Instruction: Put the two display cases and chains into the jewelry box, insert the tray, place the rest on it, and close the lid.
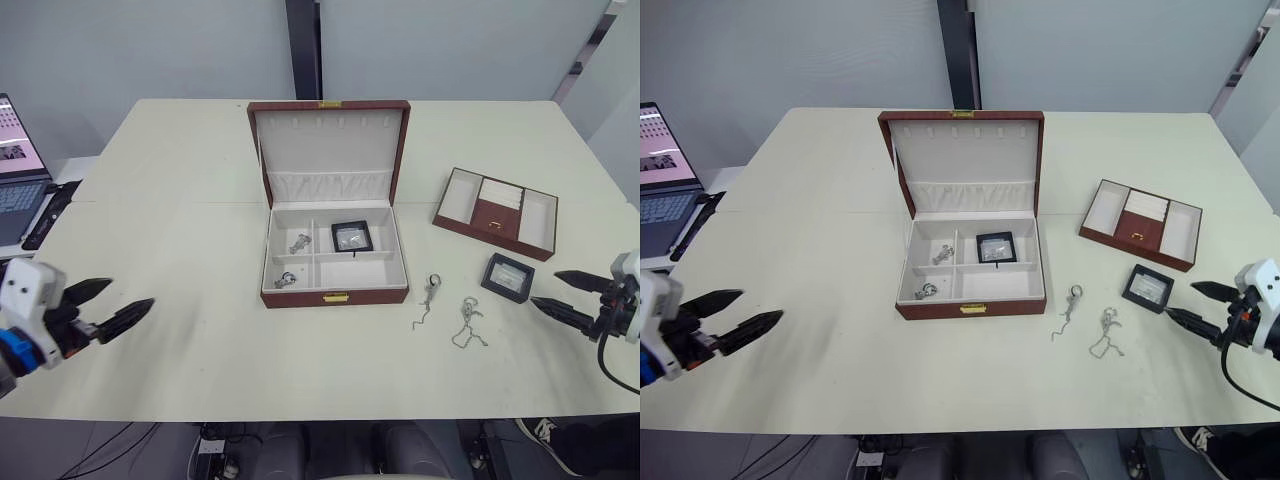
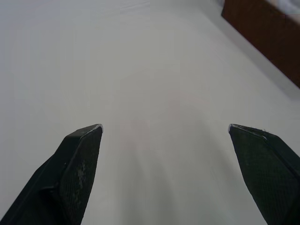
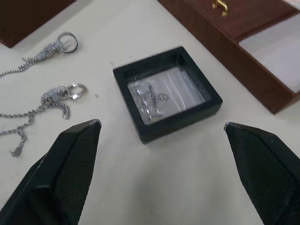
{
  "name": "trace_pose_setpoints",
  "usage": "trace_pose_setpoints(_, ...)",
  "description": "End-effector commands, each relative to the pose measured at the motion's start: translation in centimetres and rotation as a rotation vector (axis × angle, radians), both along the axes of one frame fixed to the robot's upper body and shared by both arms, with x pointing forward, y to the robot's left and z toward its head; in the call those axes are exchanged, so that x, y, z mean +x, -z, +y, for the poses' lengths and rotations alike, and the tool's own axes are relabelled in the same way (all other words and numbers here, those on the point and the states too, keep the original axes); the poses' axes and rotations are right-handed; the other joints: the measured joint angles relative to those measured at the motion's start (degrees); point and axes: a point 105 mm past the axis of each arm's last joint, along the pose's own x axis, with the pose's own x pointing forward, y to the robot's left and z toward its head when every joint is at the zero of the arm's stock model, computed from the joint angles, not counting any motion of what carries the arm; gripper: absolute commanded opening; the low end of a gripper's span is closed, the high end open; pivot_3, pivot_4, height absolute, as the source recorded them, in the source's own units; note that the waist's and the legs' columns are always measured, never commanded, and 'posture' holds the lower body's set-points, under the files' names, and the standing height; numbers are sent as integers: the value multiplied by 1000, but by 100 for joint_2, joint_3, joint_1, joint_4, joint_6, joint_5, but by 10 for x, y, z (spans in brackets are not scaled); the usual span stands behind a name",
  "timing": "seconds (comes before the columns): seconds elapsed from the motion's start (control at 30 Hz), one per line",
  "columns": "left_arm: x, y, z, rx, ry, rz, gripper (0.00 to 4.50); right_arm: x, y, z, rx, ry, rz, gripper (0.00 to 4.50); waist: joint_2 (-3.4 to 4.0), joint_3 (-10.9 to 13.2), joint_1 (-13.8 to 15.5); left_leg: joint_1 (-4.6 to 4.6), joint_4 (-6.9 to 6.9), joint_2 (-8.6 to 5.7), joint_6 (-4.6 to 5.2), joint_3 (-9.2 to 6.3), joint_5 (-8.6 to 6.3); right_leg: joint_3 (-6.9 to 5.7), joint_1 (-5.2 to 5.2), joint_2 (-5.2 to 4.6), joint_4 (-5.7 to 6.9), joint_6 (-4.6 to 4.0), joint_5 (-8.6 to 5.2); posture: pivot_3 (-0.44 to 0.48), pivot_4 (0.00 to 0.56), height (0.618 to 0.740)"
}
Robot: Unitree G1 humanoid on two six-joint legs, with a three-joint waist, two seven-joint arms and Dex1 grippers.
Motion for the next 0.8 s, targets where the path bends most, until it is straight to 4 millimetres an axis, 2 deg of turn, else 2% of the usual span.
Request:
trace_pose_setpoints(0.03, 8, -18, -38, -12, 165, -40, 4458, 6, -23, 17, -41, -83, -30, 4500, 0, 0, 1, -1, 0, 0, 0, 0, 0, 0, 0, 0, 0, 0, 0, 0, 150, 740)
trace_pose_setpoints(0.17, 17, -30, -76, -3, 346, -55, 4458, 9, -28, 40, -82, -184, 10, 4500, 0, 0, -1, -1, 1, -1, 0, -2, 0, 0, 0, 1, 1, 0, 0, 0, 150, 740)
trace_pose_setpoints(0.27, 24, -40, -106, -2, 494, -72, 4458, 9, -25, 53, -159, -245, 46, 4500, 2, 1, 3, -3, 1, -3, 0, -2, 0, -2, -2, 1, 1, 0, 0, 0, 150, 740)
trace_pose_setpoints(0.4, 28, -44, -136, 2, 648, -81, 4458, 11, -23, 62, -198, -276, 69, 4500, 2, 1, 6, -6, 5, -5, 0, -1, 0, -3, -3, 2, 0, 0, 0, 0, 150, 740)
trace_pose_setpoints(0.53, 26, -48, -179, -5, 868, -117, 4458, 22, -15, 60, -270, -237, 86, 4500, 2, 1, 7, -7, 7, -4, 0, -2, 1, -5, -4, 5, 2, 0, 0, 0, 150, 740)
trace_pose_setpoints(0.67, 24, -47, -203, -10, 993, -142, 4458, 27, -10, 59, -292, -212, 86, 4500, 1, 2, -2, -10, 10, -6, -1, 4, 1, 0, -7, 21, 1, 0, 0, 0, 150, 740)
trace_pose_setpoints(0.8, 19, -40, -214, 3, 1070, -140, 4458, 27, -2, 56, -301, -197, 103, 4500, 1, 2, -3, -10, 9, -2, -1, 6, 1, 3, -9, 22, 2, 0, 0, 0, 150, 740)
